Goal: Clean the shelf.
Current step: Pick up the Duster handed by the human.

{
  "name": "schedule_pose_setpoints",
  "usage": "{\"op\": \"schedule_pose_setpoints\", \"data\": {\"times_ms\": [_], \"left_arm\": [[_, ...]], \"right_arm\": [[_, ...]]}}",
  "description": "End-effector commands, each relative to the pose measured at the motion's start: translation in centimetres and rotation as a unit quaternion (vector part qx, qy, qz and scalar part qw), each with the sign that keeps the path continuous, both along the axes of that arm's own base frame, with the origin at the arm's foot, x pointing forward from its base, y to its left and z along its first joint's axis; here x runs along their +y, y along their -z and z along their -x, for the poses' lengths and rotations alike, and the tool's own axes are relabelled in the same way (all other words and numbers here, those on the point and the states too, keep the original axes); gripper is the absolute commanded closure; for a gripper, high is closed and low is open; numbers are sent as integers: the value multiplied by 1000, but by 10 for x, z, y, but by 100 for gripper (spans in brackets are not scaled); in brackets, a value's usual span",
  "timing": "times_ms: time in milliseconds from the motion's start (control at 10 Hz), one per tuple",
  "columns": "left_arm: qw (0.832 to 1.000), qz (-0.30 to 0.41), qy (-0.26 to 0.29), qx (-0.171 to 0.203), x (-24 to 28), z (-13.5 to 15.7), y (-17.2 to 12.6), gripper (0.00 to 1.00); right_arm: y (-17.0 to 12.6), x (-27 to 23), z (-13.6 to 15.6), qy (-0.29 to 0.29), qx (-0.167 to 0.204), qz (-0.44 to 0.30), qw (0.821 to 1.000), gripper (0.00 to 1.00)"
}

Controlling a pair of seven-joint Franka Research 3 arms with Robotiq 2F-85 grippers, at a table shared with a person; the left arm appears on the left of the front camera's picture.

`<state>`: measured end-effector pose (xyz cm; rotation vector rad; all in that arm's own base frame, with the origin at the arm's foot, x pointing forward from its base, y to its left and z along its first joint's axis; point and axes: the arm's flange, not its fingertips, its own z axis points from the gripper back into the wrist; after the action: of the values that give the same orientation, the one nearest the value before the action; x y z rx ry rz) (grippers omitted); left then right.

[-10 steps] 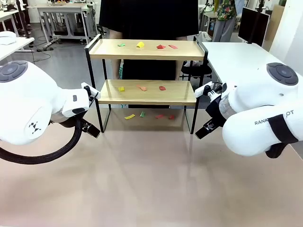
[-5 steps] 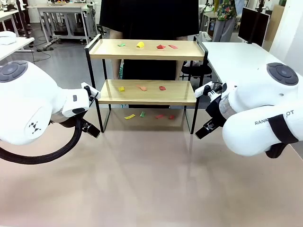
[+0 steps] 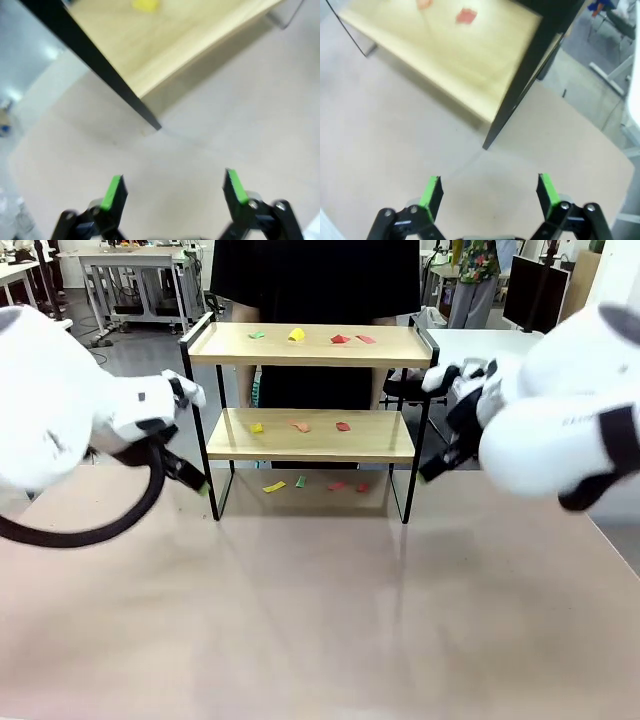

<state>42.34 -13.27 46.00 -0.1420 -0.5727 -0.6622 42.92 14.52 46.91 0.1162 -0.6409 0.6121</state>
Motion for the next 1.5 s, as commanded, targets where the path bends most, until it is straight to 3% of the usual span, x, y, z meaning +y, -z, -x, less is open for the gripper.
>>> {"op": "schedule_pose_setpoints", "data": {"times_ms": [0, 200, 400, 500, 600, 700, 800, 1100, 1200, 1400], "left_arm": [[995, 4, 91, 38, 53, -15, -38, 0], [974, 45, 218, 27, 110, -33, -49, 0], [952, 116, 282, -17, 158, -50, -38, 0], [946, 118, 300, -38, 172, -56, -27, 0], [938, 142, 310, -58, 186, -58, -18, 0], [940, 168, 293, -47, 196, -60, -12, 0], [950, 116, 285, -60, 182, -38, -29, 0], [950, 116, 285, -60, 182, -38, -29, 0], [947, 121, 290, -60, 186, -44, -21, 0], [927, 172, 321, -90, 217, -75, -18, 0]], "right_arm": [[-33, -64, -13, -43, 5, -53, 998, 0], [-39, -125, -34, -106, -22, -81, 991, 0], [-18, -176, -57, -187, -39, -112, 975, 0], [-5, -197, -68, -223, -40, -127, 966, 0], [8, -213, -72, -234, -57, -132, 961, 0], [14, -217, -72, -148, -43, -155, 976, 0], [-10, -203, -39, -199, -62, -118, 971, 0], [-10, -203, -39, -199, -62, -118, 971, 0], [-1, -205, -46, -197, -52, -115, 972, 0], [1, -260, -75, -233, -115, -163, 952, 0]]}}
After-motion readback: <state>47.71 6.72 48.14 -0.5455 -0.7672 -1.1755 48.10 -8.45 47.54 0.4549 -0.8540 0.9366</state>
